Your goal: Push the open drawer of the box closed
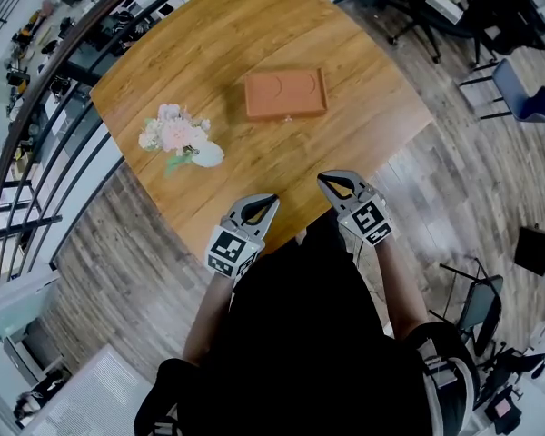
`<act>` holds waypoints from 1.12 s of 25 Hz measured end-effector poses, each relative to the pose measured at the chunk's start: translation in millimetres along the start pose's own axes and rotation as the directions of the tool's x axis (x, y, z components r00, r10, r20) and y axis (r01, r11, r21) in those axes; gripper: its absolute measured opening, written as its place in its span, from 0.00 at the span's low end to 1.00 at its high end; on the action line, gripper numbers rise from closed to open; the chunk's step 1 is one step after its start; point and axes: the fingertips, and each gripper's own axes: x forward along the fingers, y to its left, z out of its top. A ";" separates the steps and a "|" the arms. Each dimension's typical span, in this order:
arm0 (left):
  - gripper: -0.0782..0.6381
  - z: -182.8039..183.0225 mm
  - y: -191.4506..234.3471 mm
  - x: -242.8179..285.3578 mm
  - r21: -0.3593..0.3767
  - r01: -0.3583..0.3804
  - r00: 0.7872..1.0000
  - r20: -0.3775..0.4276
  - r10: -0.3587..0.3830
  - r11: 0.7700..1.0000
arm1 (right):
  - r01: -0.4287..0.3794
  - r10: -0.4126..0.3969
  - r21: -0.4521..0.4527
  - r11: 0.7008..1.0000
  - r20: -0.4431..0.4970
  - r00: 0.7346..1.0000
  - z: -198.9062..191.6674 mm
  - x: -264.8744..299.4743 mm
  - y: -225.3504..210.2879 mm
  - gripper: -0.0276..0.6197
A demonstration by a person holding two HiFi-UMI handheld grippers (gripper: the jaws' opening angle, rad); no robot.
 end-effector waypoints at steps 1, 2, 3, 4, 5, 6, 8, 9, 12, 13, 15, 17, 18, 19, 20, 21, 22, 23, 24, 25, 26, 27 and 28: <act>0.14 -0.1 -0.8 -0.1 0.001 0.002 1.000 0.002 -0.002 1.000 | 0.004 -0.004 -0.007 1.000 0.011 1.000 4.6 -2.2 1.2 0.07; 0.14 0.4 -1.7 -0.3 0.003 0.004 1.000 0.005 -0.004 1.000 | 0.008 -0.007 -0.014 1.000 0.018 1.000 8.0 -3.9 2.2 0.07; 0.14 1.2 -2.6 -0.2 0.005 0.006 1.000 0.007 -0.006 1.000 | 0.009 -0.008 -0.016 1.000 0.026 1.000 10.9 -5.6 3.2 0.07; 0.14 2.3 -3.4 0.1 0.007 0.007 1.000 0.009 -0.007 1.000 | 0.008 -0.008 -0.013 1.000 0.036 0.999 13.9 -7.4 4.2 0.07; 0.14 3.6 -3.9 0.5 0.008 0.008 1.000 0.011 -0.008 1.000 | 0.007 -0.006 -0.007 1.000 0.048 0.999 17.0 -9.2 5.3 0.07; 0.14 4.9 -4.0 0.7 0.009 0.008 1.000 0.013 -0.008 1.000 | 0.003 -0.003 -0.001 1.000 0.060 0.998 20.0 -10.7 6.6 0.07; 0.14 6.7 -3.7 0.3 0.011 0.006 1.000 0.017 -0.006 1.000 | -0.013 0.013 0.000 1.000 0.077 0.997 24.6 -11.9 10.6 0.07; 0.14 6.8 -3.6 0.0 0.011 0.005 1.000 0.018 -0.005 1.000 | -0.024 0.024 -0.002 1.000 0.081 0.996 25.9 -11.7 13.2 0.07; 0.14 5.6 -3.1 0.4 0.011 0.005 1.000 0.020 -0.005 1.000 | -0.048 0.048 -0.003 0.999 0.090 0.995 27.6 -9.3 19.0 0.07; 0.14 5.4 -3.4 0.6 0.011 0.005 1.000 0.021 -0.005 1.000 | -0.052 0.052 -0.004 0.999 0.092 0.994 27.9 -8.5 20.2 0.07; 0.14 6.6 -4.8 0.6 0.012 0.007 1.000 0.023 -0.007 1.000 | -0.056 0.056 -0.005 0.998 0.093 0.994 28.8 -7.8 21.5 0.07; 0.14 8.4 -6.5 0.0 0.013 0.008 1.000 0.024 -0.008 1.000 | -0.056 0.056 -0.003 0.998 0.095 0.994 30.0 -8.4 21.7 0.07; 0.14 8.7 -6.9 -0.5 0.014 0.008 1.000 0.025 -0.008 1.000 | -0.056 0.056 -0.001 0.998 0.096 0.994 30.4 -8.5 21.9 0.07; 0.14 8.4 -6.9 -1.0 0.014 0.007 1.000 0.025 -0.007 1.000 | -0.057 0.057 0.001 0.998 0.096 0.994 30.5 -8.2 22.4 0.07; 0.14 7.6 -6.6 -1.5 0.013 0.006 1.000 0.026 -0.006 1.000 | -0.058 0.058 0.000 0.998 0.095 0.994 29.9 -7.6 23.1 0.07; 0.14 6.8 -6.1 -2.0 0.013 0.005 1.000 0.026 -0.005 1.000 | -0.060 0.060 -0.001 0.998 0.093 0.994 29.0 -6.6 23.9 0.07; 0.14 6.1 -5.6 -2.4 0.012 0.004 1.000 0.026 -0.005 1.000 | -0.062 0.061 -0.002 0.998 0.091 0.994 28.0 -5.6 24.6 0.07; 0.14 5.5 -5.2 -2.8 0.011 0.004 1.000 0.026 -0.004 1.000 | -0.063 0.063 -0.002 0.998 0.089 0.994 27.4 -4.8 25.1 0.07; 0.14 5.2 -4.9 -3.1 0.010 0.004 1.000 0.025 -0.004 1.000 | -0.064 0.064 -0.001 0.998 0.087 0.994 27.0 -4.3 25.3 0.07; 0.14 5.3 -4.9 -3.3 0.010 0.003 1.000 0.025 -0.004 1.000 | -0.064 0.064 -0.001 0.998 0.085 0.994 26.8 -4.2 25.3 0.07; 0.14 5.5 -5.3 -3.4 0.010 0.003 1.000 0.026 -0.003 1.000 | -0.065 0.065 0.000 0.998 0.083 0.994 26.5 -4.4 25.5 0.07; 0.14 5.7 -6.0 -3.4 0.010 0.003 1.000 0.026 -0.003 1.000 | -0.067 0.067 0.000 0.998 0.081 0.994 26.1 -4.9 26.0 0.07; 0.14 5.9 -6.8 -3.4 0.009 0.003 1.000 0.026 -0.003 1.000 | -0.070 0.070 0.000 0.998 0.079 0.994 25.5 -5.3 26.6 0.07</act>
